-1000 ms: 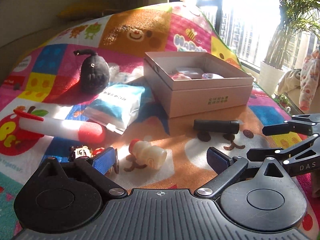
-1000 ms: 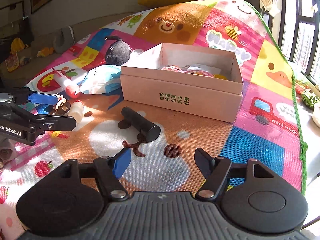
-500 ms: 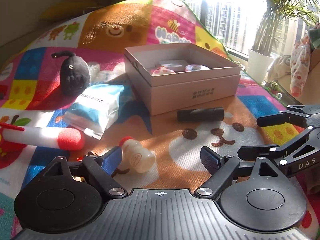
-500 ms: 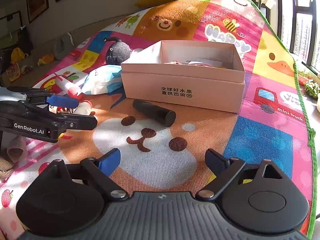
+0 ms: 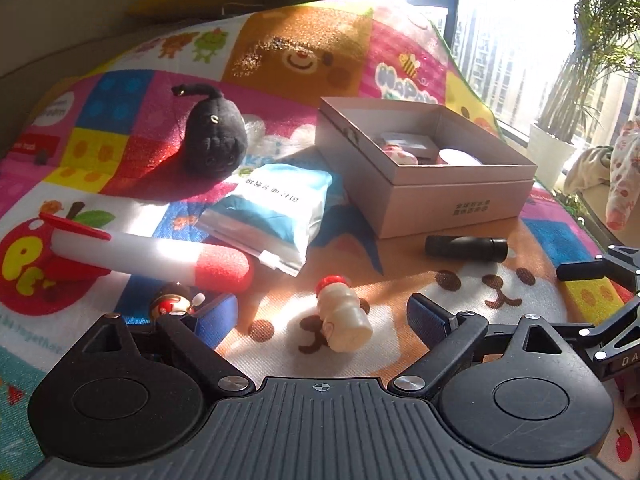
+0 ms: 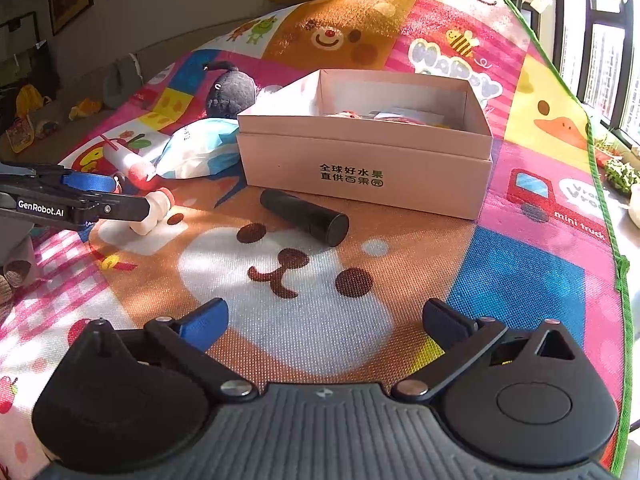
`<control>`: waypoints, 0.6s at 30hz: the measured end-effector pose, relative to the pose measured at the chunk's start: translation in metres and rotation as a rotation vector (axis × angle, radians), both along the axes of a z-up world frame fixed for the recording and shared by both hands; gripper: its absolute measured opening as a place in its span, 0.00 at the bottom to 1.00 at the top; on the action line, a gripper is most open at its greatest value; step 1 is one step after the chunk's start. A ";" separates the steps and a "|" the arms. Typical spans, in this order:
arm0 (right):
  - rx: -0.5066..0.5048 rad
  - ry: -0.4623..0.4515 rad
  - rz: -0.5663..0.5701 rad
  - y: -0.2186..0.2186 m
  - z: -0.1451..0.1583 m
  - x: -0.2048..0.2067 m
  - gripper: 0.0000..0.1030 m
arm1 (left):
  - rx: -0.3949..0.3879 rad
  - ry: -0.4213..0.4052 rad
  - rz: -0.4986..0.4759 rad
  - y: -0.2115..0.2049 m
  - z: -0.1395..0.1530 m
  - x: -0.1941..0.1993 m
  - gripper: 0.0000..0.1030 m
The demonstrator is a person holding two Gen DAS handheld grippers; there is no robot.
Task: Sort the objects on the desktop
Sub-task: 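Move the open right tool toward the black cylinder on the mat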
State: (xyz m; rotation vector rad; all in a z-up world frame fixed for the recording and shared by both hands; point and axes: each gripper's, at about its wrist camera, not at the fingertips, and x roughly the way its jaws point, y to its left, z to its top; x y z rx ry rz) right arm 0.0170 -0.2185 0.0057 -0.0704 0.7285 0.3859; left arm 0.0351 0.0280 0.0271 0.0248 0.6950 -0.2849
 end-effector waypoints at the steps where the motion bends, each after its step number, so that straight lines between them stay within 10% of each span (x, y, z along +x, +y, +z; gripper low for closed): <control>1: -0.011 0.001 0.001 0.001 0.000 0.000 1.00 | 0.010 -0.001 -0.020 -0.007 -0.001 -0.001 0.92; 18: -0.049 -0.026 0.019 0.004 0.003 0.000 1.00 | 0.031 -0.010 -0.229 -0.061 -0.015 -0.008 0.79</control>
